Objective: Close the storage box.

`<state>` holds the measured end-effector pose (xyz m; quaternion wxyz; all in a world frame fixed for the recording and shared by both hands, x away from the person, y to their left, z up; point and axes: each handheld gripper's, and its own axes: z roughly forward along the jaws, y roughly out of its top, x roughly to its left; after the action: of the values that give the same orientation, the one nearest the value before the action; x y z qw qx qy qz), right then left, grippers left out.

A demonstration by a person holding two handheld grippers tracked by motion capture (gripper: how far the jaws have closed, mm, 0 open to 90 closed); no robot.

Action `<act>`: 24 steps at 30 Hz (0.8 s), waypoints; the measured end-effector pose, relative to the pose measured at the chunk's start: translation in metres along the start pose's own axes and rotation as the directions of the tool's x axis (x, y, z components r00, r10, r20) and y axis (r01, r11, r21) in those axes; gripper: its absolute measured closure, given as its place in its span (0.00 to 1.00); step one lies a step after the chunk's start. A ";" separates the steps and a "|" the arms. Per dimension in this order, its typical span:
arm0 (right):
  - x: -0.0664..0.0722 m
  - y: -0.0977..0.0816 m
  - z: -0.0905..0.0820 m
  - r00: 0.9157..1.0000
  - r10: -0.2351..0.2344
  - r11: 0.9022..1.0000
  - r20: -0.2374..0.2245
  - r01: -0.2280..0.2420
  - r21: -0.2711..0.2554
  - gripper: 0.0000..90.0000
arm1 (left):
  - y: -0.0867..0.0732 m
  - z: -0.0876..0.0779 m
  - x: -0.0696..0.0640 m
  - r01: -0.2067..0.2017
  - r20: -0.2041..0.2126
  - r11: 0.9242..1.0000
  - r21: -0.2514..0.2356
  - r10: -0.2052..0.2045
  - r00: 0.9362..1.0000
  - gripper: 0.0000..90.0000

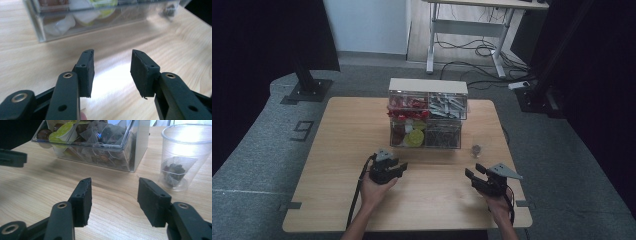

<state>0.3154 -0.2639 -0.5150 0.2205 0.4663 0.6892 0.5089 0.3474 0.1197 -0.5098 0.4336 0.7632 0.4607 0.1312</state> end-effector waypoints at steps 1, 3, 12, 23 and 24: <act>0.000 -0.001 -0.001 1.000 -0.006 1.000 0.004 0.006 0.003 0.48 | -0.003 -0.003 0.000 -0.008 -0.004 1.000 0.002 0.008 1.000 0.59; -0.001 -0.003 -0.003 1.000 -0.010 1.000 0.009 0.010 0.007 0.47 | -0.009 -0.009 0.001 -0.017 -0.007 1.000 0.002 0.017 1.000 0.57; -0.006 -0.013 -0.012 0.999 -0.018 1.000 0.036 0.017 0.024 0.43 | -0.034 -0.039 0.017 0.006 -0.028 1.000 0.001 -0.006 1.000 0.50; -0.021 -0.035 -0.021 0.997 0.005 0.996 0.077 -0.012 0.088 0.39 | -0.051 -0.052 0.031 0.040 -0.042 0.999 -0.002 -0.040 0.998 0.49; -0.021 -0.036 -0.021 0.997 0.008 0.996 0.077 -0.015 0.090 0.39 | -0.051 -0.052 0.031 0.039 -0.043 0.999 -0.001 -0.039 0.998 0.49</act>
<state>0.2939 -0.2946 -0.5429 0.2223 0.4992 0.6998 0.4600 0.3025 0.1836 -0.5254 0.4263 0.7511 0.4845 0.1391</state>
